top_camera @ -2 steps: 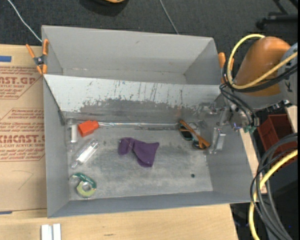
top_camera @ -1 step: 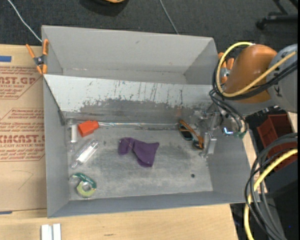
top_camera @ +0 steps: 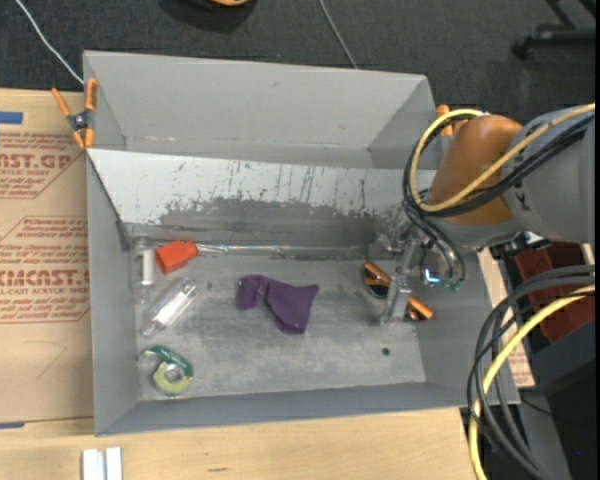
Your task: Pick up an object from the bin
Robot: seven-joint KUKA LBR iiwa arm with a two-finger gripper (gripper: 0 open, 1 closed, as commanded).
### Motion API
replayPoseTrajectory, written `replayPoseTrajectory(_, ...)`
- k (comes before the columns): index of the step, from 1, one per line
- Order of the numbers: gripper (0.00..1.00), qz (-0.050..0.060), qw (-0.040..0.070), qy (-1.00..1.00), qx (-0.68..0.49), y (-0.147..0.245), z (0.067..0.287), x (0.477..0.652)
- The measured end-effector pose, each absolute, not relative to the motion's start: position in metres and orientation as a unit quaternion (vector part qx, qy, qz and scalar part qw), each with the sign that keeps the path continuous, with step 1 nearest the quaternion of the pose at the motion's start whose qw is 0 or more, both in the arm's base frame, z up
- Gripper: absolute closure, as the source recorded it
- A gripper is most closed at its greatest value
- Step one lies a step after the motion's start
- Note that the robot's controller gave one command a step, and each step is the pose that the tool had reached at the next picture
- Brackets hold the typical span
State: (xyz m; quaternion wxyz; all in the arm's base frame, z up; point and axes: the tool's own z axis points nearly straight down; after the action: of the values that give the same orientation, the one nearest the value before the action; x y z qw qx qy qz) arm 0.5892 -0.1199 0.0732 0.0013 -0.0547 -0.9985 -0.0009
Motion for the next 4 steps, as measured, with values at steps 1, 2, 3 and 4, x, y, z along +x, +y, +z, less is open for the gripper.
replayPoseTrajectory(1,1.0,0.0,-0.003,-0.989,-0.151,-0.134,0.072,0.592)
replayPoseTrajectory(2,1.0,0.0,-0.002,-0.989,-0.151,-0.134,0.072,0.592)
replayPoseTrajectory(3,1.0,0.001,-0.005,-0.988,-0.151,-0.136,0.103,0.587)
replayPoseTrajectory(4,1.0,0.001,-0.004,-0.989,-0.145,-0.138,0.125,0.577)
